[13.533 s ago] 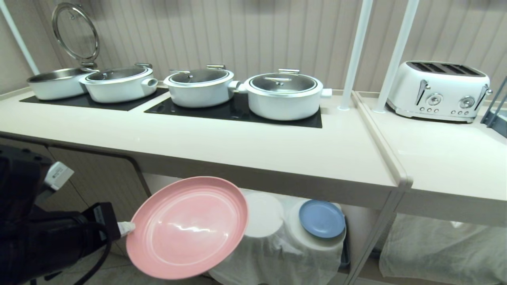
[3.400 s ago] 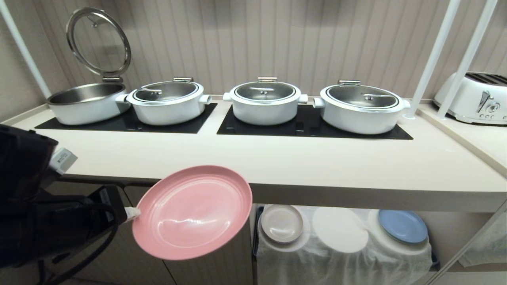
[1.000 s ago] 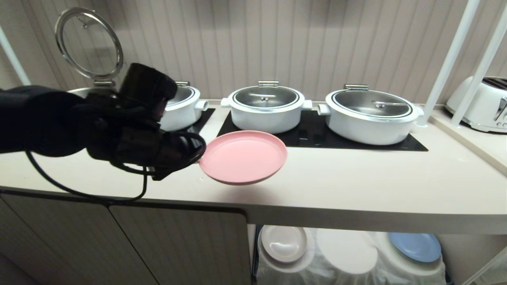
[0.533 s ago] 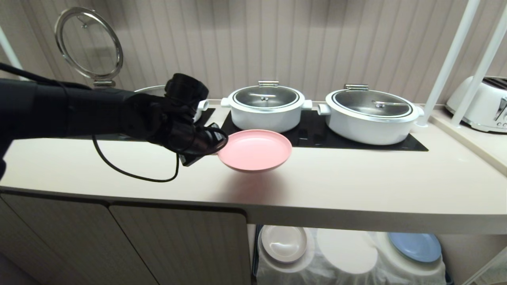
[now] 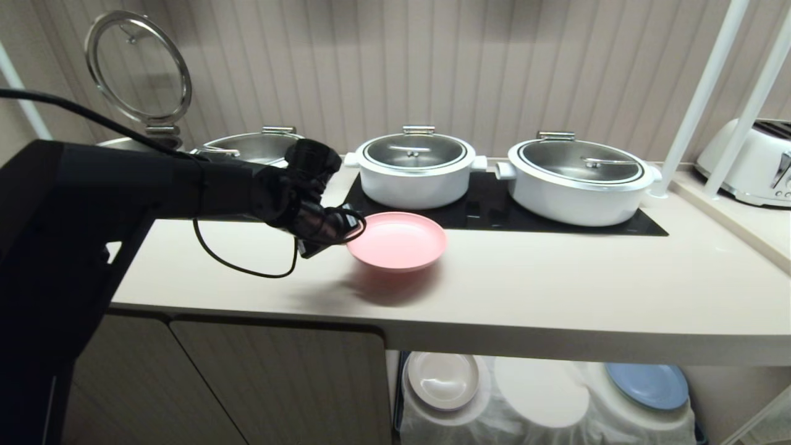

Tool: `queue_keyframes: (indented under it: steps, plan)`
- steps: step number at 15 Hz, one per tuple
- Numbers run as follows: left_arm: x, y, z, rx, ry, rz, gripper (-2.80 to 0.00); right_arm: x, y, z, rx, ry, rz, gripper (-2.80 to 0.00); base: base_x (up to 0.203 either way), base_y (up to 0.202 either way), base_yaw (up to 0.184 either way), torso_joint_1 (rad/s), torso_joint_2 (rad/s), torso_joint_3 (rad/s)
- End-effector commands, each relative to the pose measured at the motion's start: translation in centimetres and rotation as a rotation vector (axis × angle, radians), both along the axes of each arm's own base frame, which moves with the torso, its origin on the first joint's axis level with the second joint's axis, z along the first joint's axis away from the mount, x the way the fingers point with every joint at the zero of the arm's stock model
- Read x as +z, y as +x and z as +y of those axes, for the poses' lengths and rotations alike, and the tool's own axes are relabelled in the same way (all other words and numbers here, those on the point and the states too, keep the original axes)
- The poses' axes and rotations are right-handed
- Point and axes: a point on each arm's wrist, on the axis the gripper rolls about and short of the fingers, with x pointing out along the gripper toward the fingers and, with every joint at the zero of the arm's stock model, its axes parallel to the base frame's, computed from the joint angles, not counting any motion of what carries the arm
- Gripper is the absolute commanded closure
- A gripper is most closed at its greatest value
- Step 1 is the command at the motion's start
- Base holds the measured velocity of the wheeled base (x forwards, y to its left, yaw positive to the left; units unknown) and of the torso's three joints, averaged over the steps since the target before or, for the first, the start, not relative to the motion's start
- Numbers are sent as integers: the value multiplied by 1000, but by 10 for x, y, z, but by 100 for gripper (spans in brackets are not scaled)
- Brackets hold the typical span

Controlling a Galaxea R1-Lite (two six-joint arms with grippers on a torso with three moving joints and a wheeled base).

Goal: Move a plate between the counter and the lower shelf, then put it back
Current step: Put the plate

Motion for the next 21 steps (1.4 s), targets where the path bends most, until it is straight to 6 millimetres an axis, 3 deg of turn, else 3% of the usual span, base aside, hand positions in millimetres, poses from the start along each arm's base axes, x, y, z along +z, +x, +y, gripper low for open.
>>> queue_keyframes:
  steps: [1, 21]
  plan:
    - [-15, 9, 1, 13, 9, 27, 0, 0, 0, 0, 0, 0, 0, 0, 0, 0, 0, 0, 0, 0]
    - [-35, 16, -3, 11, 24, 62, 0, 0, 0, 0, 0, 0, 0, 0, 0, 0, 0, 0, 0, 0]
